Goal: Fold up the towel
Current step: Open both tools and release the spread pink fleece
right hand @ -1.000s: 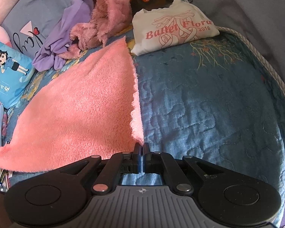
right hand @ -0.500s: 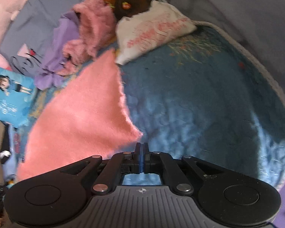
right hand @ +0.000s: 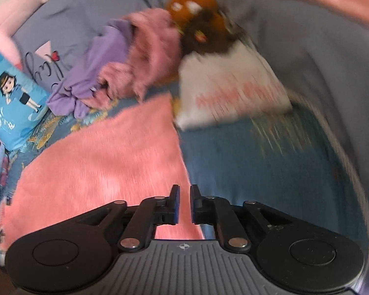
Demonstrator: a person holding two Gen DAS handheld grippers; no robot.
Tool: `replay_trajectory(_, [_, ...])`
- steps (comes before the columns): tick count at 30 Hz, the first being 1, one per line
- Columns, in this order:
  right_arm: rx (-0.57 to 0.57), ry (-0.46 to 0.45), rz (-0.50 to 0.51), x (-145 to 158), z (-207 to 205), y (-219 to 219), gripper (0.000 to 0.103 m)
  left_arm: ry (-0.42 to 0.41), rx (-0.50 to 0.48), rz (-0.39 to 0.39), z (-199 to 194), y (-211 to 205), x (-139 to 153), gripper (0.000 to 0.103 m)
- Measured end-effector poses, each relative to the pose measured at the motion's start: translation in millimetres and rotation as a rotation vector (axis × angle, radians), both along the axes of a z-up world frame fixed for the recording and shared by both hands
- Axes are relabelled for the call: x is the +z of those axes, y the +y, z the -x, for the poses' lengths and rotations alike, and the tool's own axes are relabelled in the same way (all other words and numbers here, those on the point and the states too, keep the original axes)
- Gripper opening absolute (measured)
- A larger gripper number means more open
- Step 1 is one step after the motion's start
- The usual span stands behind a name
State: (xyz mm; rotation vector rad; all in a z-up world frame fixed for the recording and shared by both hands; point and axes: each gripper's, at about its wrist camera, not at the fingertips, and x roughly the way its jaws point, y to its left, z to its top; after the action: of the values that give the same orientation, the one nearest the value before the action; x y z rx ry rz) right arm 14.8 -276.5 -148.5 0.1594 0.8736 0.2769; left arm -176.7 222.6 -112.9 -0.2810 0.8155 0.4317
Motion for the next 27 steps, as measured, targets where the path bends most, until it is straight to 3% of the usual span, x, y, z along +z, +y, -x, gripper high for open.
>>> replay_trajectory(2, [0.028, -0.032, 0.033, 2, -23, 14, 0.028, 0.014, -0.025, -0.045, -17, -5, 0, 0.027])
replay_trajectory(5, [0.067, -0.073, 0.078, 3, -58, 34, 0.028, 0.014, -0.036, -0.070, -43, 2, -1, 0.042])
replay_trajectory(9, [0.118, -0.128, 0.137, 3, -105, 62, 0.028, -0.010, -0.022, -0.049, -79, 30, -6, 0.077])
replay_trajectory(10, [0.127, -0.135, 0.153, 1, -115, 67, 0.028, -0.017, -0.008, -0.041, -86, 40, -10, 0.078])
replay_trajectory(14, [0.136, -0.134, 0.172, -7, -126, 72, 0.028, -0.036, 0.038, 0.089, -109, 88, -30, 0.078])
replay_trajectory(23, [0.151, -0.127, 0.202, -24, -148, 81, 0.032, -0.003, -0.048, 0.180, -163, 116, -73, 0.075])
replay_trajectory(26, [0.156, -0.125, 0.212, -29, -155, 84, 0.034, 0.042, -0.066, 0.201, -178, 115, -89, 0.058])
replay_trajectory(27, [0.158, -0.124, 0.215, -31, -157, 85, 0.034, 0.062, -0.080, 0.183, -183, 111, -94, 0.040])
